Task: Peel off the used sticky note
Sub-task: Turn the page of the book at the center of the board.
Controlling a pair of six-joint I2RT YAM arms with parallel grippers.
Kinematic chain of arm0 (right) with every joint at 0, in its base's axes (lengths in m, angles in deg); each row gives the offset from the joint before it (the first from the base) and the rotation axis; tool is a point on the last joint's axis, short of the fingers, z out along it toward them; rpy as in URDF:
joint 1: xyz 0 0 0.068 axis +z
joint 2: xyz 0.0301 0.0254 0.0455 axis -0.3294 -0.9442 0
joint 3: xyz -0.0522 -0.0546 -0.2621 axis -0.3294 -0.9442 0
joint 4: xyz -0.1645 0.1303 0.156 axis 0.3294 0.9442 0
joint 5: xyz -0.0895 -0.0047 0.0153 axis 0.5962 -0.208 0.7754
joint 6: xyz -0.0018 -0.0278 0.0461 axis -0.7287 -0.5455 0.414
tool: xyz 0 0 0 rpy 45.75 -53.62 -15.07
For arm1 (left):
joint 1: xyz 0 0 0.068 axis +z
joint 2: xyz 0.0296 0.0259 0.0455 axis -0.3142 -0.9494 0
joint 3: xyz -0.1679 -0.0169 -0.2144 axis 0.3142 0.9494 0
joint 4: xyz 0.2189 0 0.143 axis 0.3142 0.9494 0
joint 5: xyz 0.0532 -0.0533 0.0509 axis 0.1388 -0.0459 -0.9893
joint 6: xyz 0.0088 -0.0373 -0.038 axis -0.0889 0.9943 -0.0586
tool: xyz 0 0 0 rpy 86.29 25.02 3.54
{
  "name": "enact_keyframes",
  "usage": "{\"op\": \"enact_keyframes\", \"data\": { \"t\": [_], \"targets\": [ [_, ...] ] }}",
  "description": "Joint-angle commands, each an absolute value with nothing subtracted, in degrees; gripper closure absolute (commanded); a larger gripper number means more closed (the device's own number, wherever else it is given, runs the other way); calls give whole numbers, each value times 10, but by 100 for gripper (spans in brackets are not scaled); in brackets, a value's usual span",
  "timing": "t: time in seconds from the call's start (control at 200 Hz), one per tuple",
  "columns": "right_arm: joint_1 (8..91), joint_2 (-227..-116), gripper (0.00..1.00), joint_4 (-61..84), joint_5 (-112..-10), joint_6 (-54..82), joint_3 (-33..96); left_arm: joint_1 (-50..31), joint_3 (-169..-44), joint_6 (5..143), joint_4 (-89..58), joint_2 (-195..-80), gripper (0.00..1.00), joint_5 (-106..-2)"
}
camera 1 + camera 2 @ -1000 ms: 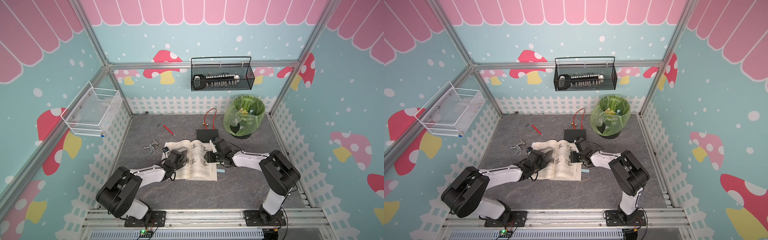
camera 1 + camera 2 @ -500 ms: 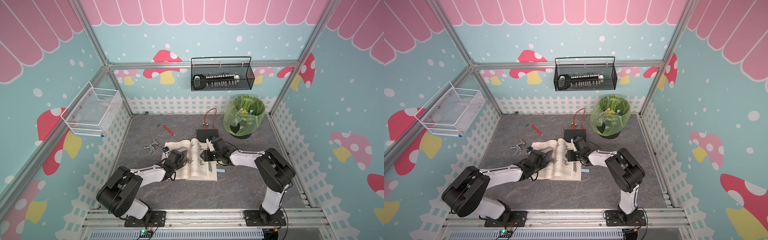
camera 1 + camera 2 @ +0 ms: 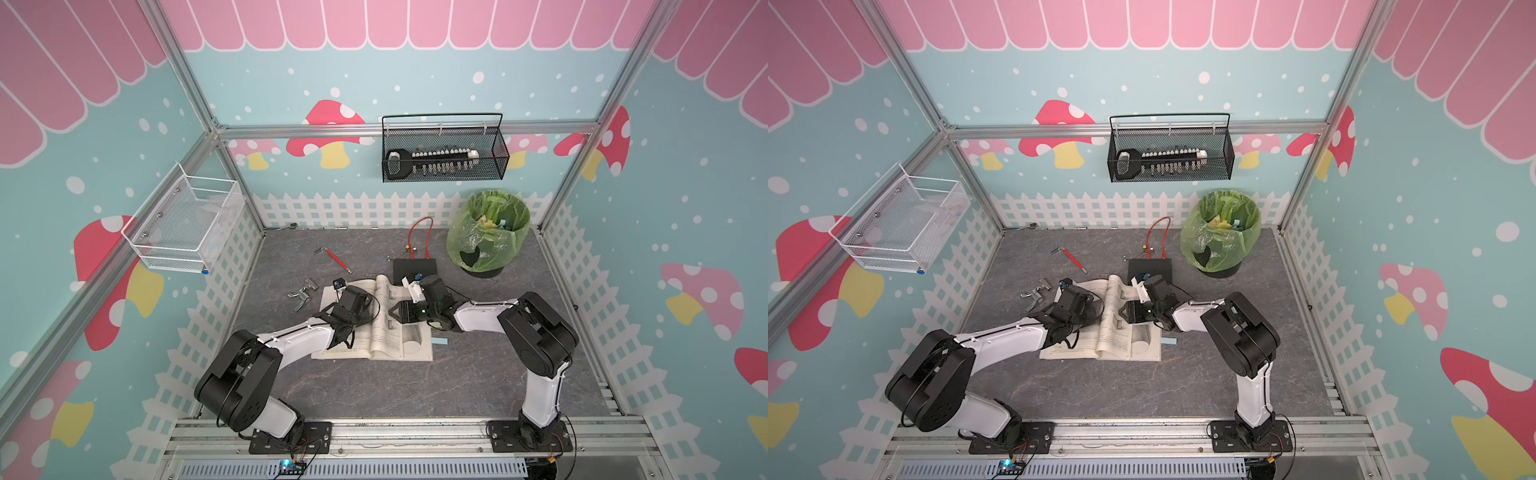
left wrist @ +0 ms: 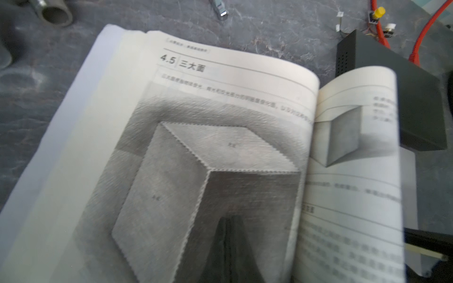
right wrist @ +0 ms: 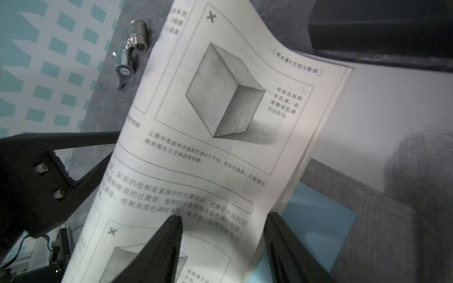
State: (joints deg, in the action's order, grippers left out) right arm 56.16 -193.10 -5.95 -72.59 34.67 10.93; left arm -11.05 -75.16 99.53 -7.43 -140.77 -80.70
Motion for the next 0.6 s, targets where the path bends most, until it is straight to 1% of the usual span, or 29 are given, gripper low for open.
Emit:
{"op": "enact_keyframes", "data": {
  "t": [0.0,0.285,0.485,0.585,0.595],
  "targets": [
    [575,-1955,40,-110,-794,360,98,-104,-777,960,-58,-1401,100,-812],
    [575,-1974,40,-164,-833,383,91,-98,-822,932,-39,-1383,100,-812],
    [575,-1971,40,-165,-831,383,89,-98,-807,944,-42,-1407,100,-780],
    [575,-1973,40,-166,-831,383,89,-99,-792,943,-43,-1397,100,-764],
    [575,-1973,40,-166,-831,383,89,-99,-790,943,-42,-1394,99,-763]
  ]
}}
